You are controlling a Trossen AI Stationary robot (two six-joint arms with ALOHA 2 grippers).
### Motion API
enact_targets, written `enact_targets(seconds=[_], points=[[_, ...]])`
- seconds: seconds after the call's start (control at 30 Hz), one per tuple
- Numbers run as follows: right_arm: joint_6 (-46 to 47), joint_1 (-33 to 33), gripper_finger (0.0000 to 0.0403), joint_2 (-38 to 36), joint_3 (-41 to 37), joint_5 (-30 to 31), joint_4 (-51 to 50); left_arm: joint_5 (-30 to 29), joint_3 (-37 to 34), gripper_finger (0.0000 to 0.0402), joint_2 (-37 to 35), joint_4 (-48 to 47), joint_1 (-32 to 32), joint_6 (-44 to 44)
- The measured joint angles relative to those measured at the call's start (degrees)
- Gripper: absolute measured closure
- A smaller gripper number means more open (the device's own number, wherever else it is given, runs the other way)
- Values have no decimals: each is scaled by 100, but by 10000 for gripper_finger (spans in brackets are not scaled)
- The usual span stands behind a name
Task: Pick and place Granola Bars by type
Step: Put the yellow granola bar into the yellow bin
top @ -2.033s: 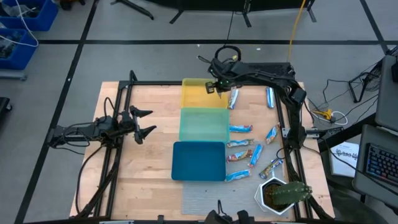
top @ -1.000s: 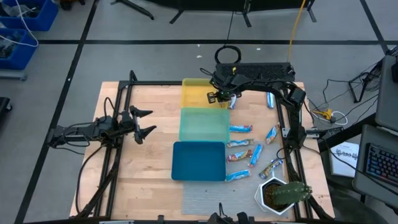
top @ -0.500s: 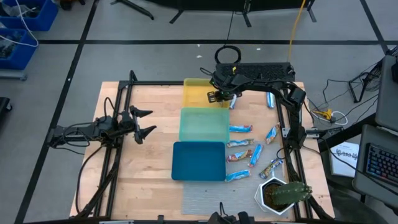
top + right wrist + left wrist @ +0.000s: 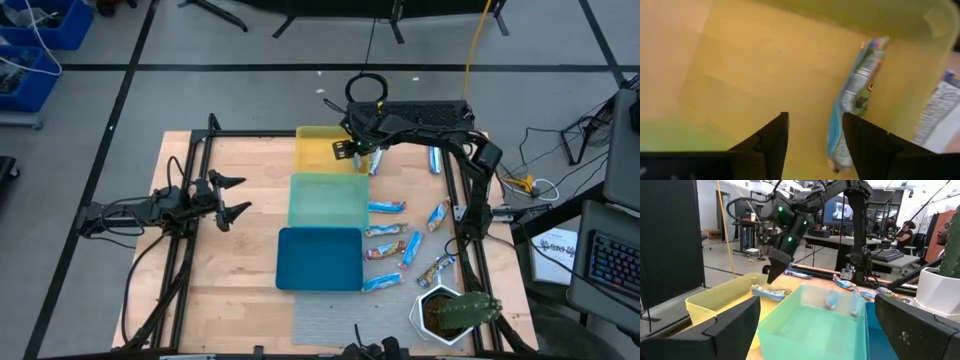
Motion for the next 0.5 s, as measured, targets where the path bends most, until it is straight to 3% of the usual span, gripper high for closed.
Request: enact_targets(seconds=[0.4, 0.5], points=[[-1251, -188, 222, -1073, 0, -336, -199, 2, 0, 9, -1, 1, 0, 1], [-1683, -263, 222, -1340, 0, -713, -244, 0, 0, 9, -1, 1, 0, 1]])
